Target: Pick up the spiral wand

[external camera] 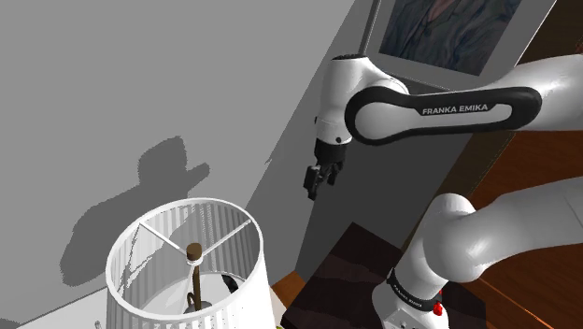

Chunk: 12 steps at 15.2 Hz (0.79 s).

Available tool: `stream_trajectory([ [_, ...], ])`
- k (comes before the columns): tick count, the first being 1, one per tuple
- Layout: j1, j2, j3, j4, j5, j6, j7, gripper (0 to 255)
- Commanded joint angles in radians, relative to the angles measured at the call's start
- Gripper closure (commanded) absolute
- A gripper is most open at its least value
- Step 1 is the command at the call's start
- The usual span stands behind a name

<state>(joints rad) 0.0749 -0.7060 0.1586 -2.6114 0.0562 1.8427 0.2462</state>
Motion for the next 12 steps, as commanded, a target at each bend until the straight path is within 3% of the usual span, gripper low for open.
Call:
stream_trajectory([
  [1, 0.008, 0.046, 0.029, -0.022, 0.018, 0.071, 0.034, 0],
  [12, 0.035, 0.397, 0.204, -0.061, 0.061, 0.464, 0.25, 0],
])
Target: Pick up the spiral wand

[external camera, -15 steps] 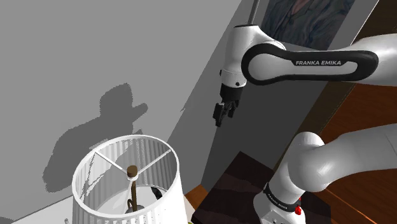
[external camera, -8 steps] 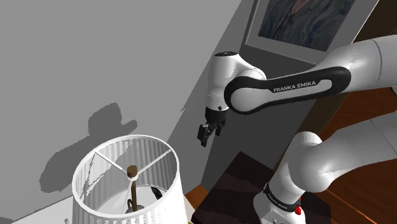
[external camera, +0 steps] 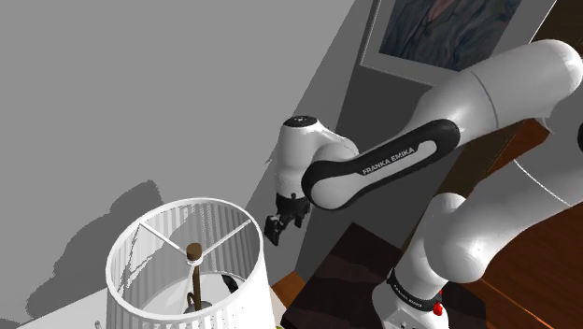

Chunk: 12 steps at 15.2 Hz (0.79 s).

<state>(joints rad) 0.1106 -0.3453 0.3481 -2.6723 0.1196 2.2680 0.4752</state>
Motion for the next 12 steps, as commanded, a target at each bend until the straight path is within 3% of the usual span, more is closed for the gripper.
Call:
stream_trajectory([
  [1, -0.002, 0.078, 0.03, 0.006, -0.01, 0.074, 0.046, 0],
  [6, -0.015, 0.302, 0.095, 0.06, -0.109, 0.234, 0.203, 0],
  [9, -0.006, 0.446, 0.102, 0.113, -0.219, 0.31, 0.327, 0],
  [12, 0.036, 0.586, 0.071, 0.18, -0.336, 0.366, 0.452, 0],
])
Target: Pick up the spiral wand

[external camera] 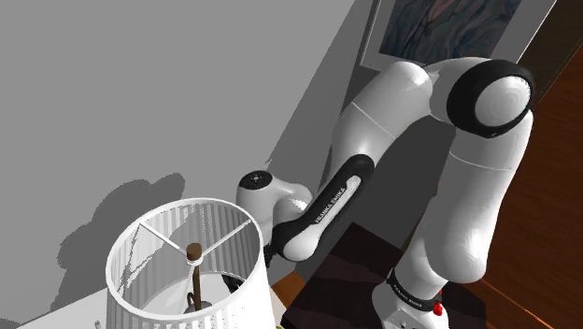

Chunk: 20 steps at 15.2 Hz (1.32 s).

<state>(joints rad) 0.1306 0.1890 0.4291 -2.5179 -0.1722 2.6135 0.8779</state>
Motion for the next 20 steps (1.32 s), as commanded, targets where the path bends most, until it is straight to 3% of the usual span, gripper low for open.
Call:
stream_trajectory([
  [1, 0.037, 0.097, -0.027, 0.051, -0.078, 0.035, 0.085, 0],
  [4, 0.094, 0.197, -0.072, 0.115, -0.14, 0.066, 0.158, 0],
  [13, 0.148, 0.307, -0.142, 0.147, -0.215, 0.143, 0.213, 0],
  [14, 0.147, 0.307, -0.143, 0.145, -0.215, 0.144, 0.212, 255],
  [20, 0.148, 0.307, -0.142, 0.147, -0.215, 0.143, 0.213, 255],
])
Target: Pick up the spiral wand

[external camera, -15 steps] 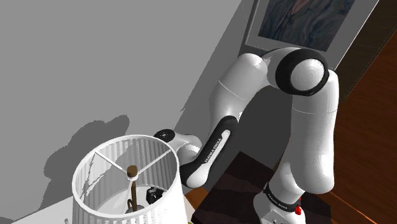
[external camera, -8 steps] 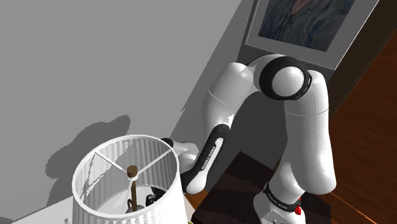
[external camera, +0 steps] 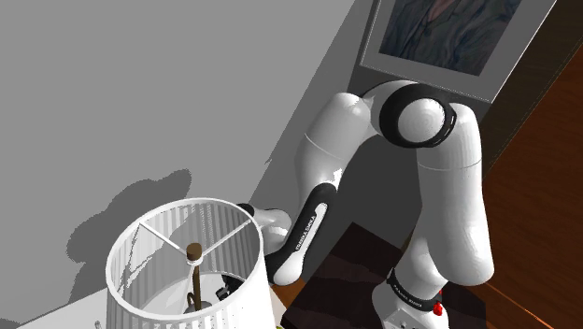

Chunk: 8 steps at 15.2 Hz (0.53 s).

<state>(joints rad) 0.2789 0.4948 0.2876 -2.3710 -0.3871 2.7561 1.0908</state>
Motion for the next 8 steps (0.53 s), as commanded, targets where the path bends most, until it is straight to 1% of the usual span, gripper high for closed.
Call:
stream_trajectory([
  [1, 0.0, 0.002, -0.001, 0.0, 0.0, 0.0, 0.0, 255],
  [3, 0.0, 0.001, 0.0, 0.0, 0.0, 0.0, 0.0, 255],
  [8, -0.037, -0.072, 0.047, -0.023, 0.047, -0.05, -0.035, 255],
])
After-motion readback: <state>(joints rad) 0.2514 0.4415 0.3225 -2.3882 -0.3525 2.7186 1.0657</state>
